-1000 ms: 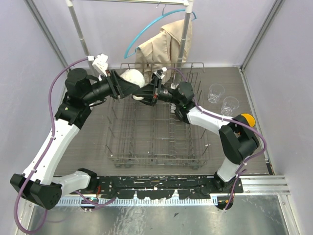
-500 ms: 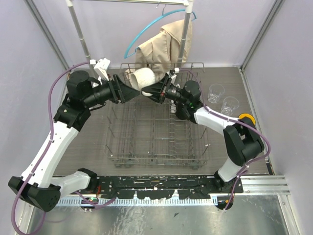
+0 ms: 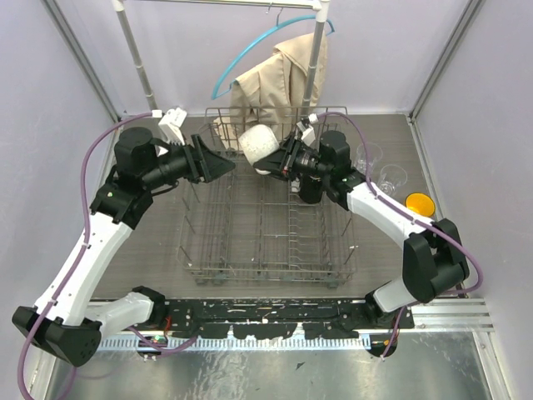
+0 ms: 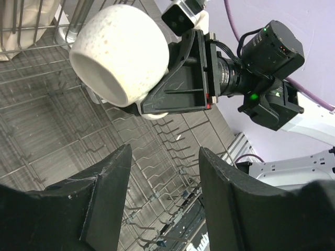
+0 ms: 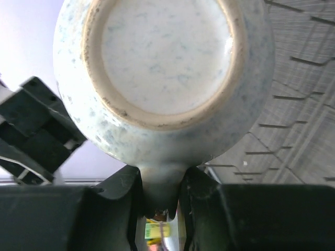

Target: Load the cups into the dish rack

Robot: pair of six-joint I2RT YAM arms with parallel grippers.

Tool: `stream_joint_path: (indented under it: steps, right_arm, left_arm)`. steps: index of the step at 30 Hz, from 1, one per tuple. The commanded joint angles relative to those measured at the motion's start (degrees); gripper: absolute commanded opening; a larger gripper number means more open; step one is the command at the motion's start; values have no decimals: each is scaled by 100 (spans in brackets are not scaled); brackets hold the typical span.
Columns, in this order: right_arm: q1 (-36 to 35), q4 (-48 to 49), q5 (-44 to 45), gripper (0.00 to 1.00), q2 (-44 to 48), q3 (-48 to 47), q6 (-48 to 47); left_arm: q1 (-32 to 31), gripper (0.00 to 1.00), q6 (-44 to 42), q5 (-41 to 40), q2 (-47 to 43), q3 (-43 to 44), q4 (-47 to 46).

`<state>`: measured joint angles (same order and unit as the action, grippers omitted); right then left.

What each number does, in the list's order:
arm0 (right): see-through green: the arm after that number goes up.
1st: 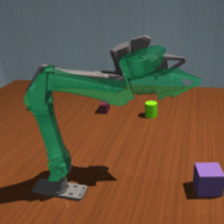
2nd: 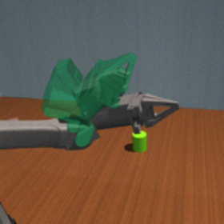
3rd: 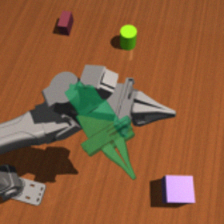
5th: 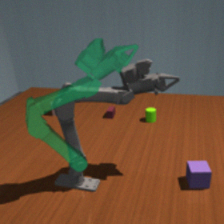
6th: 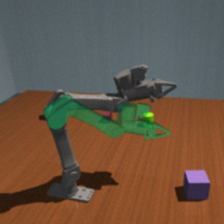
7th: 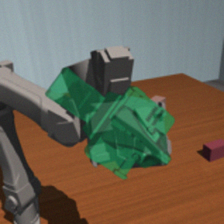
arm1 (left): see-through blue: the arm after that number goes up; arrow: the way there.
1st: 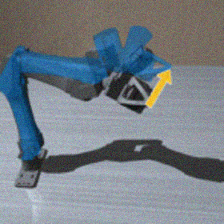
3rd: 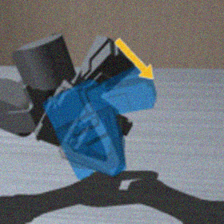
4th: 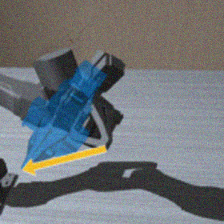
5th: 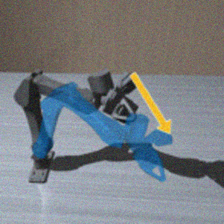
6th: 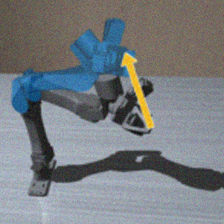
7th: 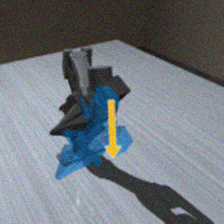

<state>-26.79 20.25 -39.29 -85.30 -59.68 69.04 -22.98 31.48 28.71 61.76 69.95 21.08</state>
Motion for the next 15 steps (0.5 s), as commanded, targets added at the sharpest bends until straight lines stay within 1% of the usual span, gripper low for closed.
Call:
stream_joint_path:
  steps: [1,5,8,15]
  right_arm:
    - [-4,-701,384,0,542,-499,-1698]
    - [-12,-1391,892,0,708,-557,-2562]
    - [-14,-1717,1358,0,813,-571,-3140]
    - [-119,-1685,2209,0,789,-433,-3953]
  left_arm:
    - [22,60,-115,-78,-105,-77,41]
    - [20,60,-116,-75,-76,-105,28]
    - [22,59,-116,-80,-46,-117,-2]
    - [24,58,-116,1,100,-99,-84]
